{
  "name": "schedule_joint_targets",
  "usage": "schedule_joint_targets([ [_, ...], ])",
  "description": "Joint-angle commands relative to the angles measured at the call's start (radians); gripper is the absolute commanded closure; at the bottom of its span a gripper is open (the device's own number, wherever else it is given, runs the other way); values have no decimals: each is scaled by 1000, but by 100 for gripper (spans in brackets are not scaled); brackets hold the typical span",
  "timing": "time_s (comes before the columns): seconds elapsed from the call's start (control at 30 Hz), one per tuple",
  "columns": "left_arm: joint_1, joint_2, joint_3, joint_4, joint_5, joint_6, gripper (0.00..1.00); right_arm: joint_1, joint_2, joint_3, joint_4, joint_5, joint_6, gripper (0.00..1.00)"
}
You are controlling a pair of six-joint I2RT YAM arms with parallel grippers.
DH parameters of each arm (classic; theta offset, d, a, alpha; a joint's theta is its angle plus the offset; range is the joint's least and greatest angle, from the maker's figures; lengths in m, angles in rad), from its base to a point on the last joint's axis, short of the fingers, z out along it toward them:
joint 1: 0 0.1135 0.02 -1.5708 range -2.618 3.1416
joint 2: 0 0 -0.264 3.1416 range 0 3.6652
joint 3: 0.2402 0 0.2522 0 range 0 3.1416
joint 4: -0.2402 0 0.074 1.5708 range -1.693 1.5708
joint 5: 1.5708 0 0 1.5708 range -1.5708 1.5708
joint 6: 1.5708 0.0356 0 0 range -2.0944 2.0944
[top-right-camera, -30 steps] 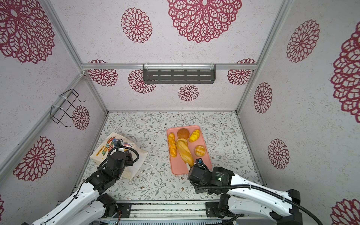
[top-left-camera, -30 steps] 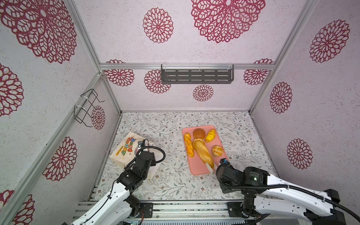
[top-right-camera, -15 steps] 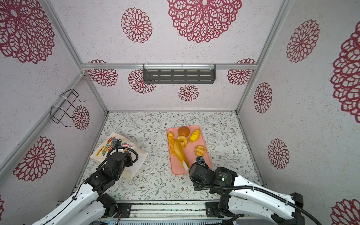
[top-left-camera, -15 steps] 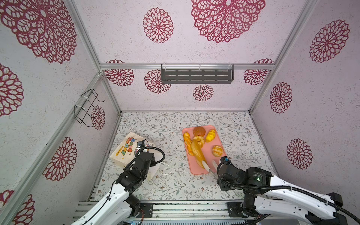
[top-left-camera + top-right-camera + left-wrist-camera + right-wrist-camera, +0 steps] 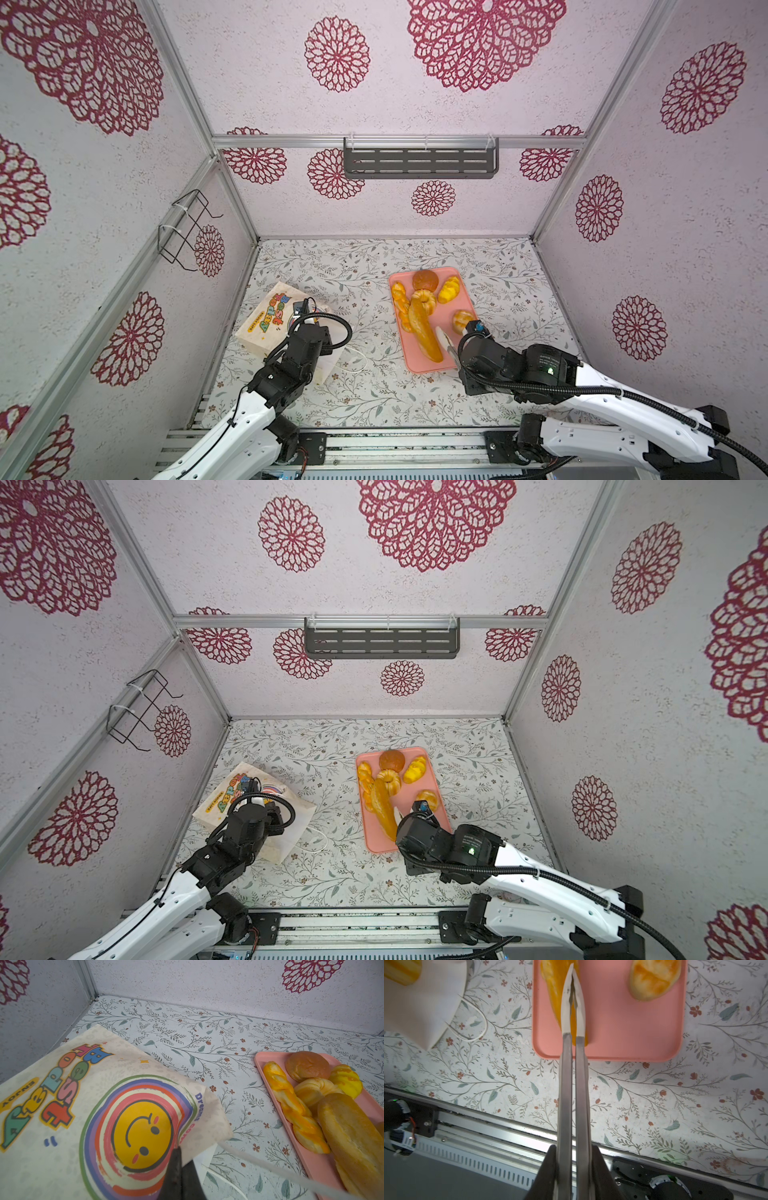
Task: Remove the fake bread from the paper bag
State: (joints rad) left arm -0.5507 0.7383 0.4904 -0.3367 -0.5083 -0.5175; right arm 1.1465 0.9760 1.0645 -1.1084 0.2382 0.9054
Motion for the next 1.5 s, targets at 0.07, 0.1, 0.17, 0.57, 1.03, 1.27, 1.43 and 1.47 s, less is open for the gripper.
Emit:
schedule_joint_targets([
  [0.07,8,-20,-11,-9,9,-11,100,-37,59,75,99,7,-96,100],
  [0.1,7,-23,-12,-8,8,-11,100,-39,64,77,124,-7,-102,100],
  [0.17,7,-28,-15,-10,7,-12,100,-39,71,66,190,-53,-104,100],
  [0.57,7,-30,-27,7,11,-10,100,-23,-54,-243,321,-174,51,100],
  [1.03,8,1,-20,36,30,-24,100,-25,-304,-309,-89,39,267,100],
  [1.27,6,29,-7,51,45,-15,100,-36,-318,-258,-133,140,311,100],
  [1.43,6,27,-1,50,61,11,100,-31,-148,-117,16,58,166,100],
  [1.47,5,29,-1,50,70,19,100,-30,-102,-75,27,61,140,100],
])
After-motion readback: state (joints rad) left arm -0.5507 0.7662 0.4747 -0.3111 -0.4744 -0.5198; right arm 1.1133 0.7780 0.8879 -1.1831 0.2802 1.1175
